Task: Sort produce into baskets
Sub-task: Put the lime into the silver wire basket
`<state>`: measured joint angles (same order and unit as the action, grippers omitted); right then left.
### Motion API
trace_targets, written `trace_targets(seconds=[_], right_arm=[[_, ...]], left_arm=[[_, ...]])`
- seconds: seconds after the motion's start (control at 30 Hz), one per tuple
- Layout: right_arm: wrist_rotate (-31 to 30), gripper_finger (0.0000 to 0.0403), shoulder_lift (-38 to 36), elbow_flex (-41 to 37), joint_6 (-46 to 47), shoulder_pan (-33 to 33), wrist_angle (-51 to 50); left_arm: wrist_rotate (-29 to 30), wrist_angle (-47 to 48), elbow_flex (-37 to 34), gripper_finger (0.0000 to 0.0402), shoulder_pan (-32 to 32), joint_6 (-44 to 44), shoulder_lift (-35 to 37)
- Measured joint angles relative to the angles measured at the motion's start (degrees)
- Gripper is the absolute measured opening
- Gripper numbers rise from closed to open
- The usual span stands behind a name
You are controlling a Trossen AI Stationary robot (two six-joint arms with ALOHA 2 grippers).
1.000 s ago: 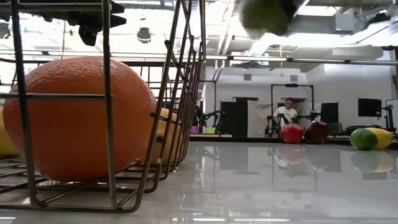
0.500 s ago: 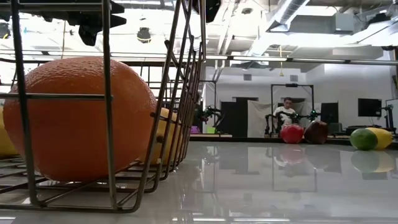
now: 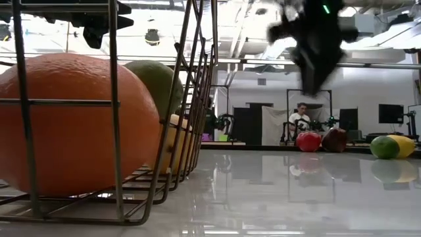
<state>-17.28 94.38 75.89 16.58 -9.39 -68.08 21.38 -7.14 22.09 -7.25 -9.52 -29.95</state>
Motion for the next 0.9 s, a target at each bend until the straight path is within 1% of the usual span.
trace_targets(seconds=[0.1,0.23,0.33,0.47,0.6,0.77,0.9], right_arm=[[0.07,0.0309,-2.60,-7.52,1.31,3.79,-3.82],[2.67,0.0307,-3.92,-16.55,1.44,10.61,-4.17],[2.67,0.0307,-4.04,-21.39,1.41,15.18,-4.54],[2.36,0.0306,-4.08,-25.63,1.40,19.91,-4.71],[2.39,0.0306,-4.09,-28.59,-0.11,21.95,-4.49],[2.38,0.0304,-4.08,-31.52,-2.89,22.69,-3.31],[2.34,0.0282,-4.10,-31.49,-2.96,22.32,-2.92]], left_arm=[[0.02,-0.02,0.00,0.0137,0.00,0.00,0.00],[0.35,-0.09,0.00,0.0137,0.00,-0.01,0.00],[0.35,-0.09,0.00,0.0137,0.00,-0.02,0.00],[0.37,0.00,0.00,0.0137,-0.01,0.22,0.00],[0.37,0.20,0.00,0.0137,0.00,0.24,0.00],[0.37,0.37,0.00,0.0137,-0.02,0.24,0.00],[0.37,0.37,0.00,0.0137,-0.01,0.24,0.00]])
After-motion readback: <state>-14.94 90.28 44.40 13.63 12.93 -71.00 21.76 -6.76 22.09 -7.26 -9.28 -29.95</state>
